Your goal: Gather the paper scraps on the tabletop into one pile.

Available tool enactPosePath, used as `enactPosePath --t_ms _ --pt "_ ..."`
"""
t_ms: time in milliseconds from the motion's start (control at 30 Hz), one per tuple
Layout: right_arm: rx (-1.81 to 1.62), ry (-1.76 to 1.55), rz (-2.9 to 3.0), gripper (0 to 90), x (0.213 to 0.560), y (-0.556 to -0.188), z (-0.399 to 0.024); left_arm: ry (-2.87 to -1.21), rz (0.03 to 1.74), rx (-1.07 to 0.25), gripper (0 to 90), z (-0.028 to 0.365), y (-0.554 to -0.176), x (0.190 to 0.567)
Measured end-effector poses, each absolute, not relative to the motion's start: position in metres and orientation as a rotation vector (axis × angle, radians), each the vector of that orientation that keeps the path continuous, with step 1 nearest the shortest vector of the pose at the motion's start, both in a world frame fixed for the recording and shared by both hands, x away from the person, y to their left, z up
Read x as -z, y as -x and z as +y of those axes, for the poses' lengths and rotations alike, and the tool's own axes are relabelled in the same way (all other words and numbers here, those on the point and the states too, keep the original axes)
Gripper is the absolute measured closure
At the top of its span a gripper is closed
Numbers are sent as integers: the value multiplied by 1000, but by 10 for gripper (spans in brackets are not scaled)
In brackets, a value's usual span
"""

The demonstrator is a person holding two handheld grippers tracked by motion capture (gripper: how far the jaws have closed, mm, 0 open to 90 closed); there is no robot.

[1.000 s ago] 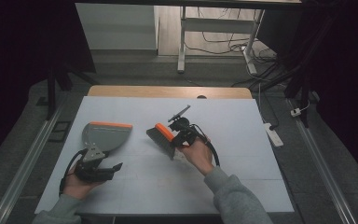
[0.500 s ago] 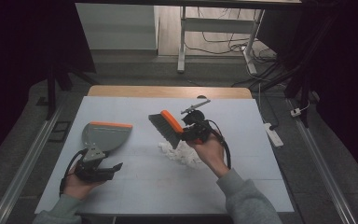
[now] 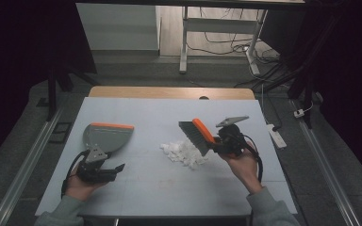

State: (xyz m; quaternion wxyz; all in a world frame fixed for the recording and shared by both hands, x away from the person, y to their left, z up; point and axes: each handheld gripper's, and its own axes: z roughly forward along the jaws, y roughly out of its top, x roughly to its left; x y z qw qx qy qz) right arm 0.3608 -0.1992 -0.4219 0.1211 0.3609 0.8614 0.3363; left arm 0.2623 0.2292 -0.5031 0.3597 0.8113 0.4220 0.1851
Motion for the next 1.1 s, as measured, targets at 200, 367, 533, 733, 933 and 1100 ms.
enactPosePath --t_ms 200,367,533,733,933,1100 --pt "-991 -1070 2462 675 430 -339 -239 -2087 1083 -473 309 228 -262 503" --pt "-982 -1105 2417 675 440 -329 -267 -2086 1079 -475 308 226 -262 503" --pt "-961 -1134 2389 675 451 -321 -288 -2087 1080 -476 307 226 -262 503" --pt "-978 -1171 2369 675 460 -317 -305 -2084 1076 -482 307 225 -262 503" --pt "-992 -1164 2363 675 461 -317 -307 -2084 1069 -485 306 225 -261 502" --pt "-995 -1153 2361 675 461 -316 -307 -2078 1069 -487 306 226 -260 502"
